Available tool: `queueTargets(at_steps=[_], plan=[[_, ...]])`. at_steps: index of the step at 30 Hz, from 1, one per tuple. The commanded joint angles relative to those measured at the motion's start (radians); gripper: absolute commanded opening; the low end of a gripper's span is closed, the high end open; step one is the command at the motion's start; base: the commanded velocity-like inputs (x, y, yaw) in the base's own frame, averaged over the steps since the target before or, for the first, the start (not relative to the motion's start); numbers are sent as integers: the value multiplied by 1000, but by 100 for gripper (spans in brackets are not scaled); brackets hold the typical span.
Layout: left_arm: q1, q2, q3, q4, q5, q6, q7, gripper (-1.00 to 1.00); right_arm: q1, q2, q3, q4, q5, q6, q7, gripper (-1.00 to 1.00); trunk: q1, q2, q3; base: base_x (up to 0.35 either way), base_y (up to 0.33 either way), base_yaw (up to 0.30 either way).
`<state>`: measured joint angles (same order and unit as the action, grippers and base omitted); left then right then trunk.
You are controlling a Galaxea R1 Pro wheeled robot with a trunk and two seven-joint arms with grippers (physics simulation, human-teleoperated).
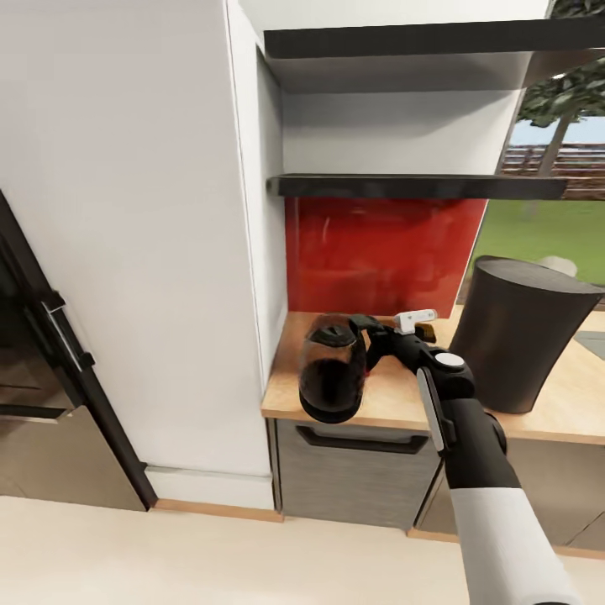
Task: Set up a coffee station on the kitchen countertop: keep the coffee maker on the countertop, move the bottle of coffee from the kitchen shelf to the counter next to the coffee maker, place a paper coffee filter on top of the coffee maker, put the saucer next to the coffee maker with the coffee cup on the saucer, and place the electric kettle next to the coffee maker.
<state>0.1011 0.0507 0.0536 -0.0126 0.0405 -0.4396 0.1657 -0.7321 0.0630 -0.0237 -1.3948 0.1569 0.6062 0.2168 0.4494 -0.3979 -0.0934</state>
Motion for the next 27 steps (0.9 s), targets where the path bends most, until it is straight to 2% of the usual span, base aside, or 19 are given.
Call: queueTargets(at_steps=[1, 6, 11, 27], plan=[[0, 0, 5, -1, 4, -2, -3, 100, -1, 1, -2, -1, 9, 4, 9, -100, 1, -2, -2, 0, 298, 0], [0, 0, 5, -1, 4, -2, -3, 100, -1, 1, -2, -1, 9, 4, 9, -100, 1, -2, -2, 0, 298, -22], [0, 0, 5, -1, 4, -2, -3, 100, -1, 1, -2, -1, 9, 4, 9, -100, 1, -2, -2, 0, 231, -228], [0, -1, 5, -1, 4, -2, -3, 100, 0, 1, -1, 11, 8, 3, 9, -100, 1, -2, -2, 0, 11, -274]])
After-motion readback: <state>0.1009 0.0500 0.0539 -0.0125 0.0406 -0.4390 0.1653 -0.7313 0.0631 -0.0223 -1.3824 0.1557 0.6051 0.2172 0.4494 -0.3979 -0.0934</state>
